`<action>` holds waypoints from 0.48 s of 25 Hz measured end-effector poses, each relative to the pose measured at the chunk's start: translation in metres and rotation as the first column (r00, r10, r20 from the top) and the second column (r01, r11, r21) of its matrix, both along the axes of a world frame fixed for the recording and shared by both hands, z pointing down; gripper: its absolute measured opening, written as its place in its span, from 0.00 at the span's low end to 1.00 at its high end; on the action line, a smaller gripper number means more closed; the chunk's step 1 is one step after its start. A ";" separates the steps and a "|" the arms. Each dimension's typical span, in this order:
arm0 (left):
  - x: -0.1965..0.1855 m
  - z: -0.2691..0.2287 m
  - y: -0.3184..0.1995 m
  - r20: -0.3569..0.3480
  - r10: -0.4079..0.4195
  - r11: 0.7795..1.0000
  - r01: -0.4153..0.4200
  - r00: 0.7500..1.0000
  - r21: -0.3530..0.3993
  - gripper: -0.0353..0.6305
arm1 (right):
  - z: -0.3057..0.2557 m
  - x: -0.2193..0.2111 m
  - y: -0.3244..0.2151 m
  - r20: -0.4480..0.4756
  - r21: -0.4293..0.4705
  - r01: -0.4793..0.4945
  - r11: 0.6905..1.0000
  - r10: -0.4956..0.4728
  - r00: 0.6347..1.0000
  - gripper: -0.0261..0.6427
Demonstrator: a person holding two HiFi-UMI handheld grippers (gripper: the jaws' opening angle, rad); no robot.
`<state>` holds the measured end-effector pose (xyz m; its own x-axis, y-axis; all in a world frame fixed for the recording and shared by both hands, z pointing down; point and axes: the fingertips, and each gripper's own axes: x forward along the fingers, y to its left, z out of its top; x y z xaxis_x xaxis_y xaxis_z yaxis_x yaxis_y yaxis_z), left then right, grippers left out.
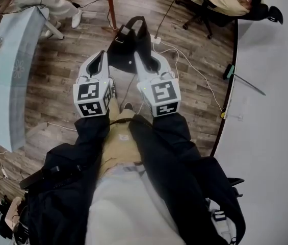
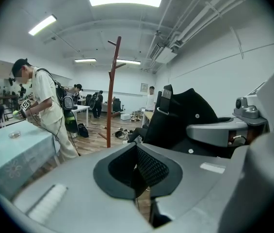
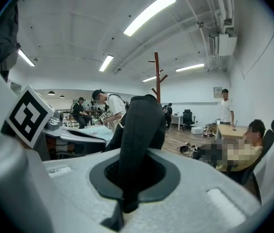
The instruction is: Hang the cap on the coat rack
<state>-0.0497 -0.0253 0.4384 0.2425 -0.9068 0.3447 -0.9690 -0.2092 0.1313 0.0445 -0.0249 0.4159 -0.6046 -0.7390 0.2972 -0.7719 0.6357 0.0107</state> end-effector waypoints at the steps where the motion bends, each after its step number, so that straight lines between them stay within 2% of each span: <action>1: -0.004 0.000 -0.009 -0.002 0.001 1.000 -0.001 1.000 0.003 0.05 | 0.000 -0.005 -0.008 -0.003 0.002 0.000 1.000 0.000 1.000 0.06; 12: -0.033 -0.018 -0.121 -0.023 0.066 0.997 -0.065 0.998 0.044 0.05 | -0.003 -0.041 -0.112 -0.042 0.017 -0.047 0.999 0.048 0.998 0.06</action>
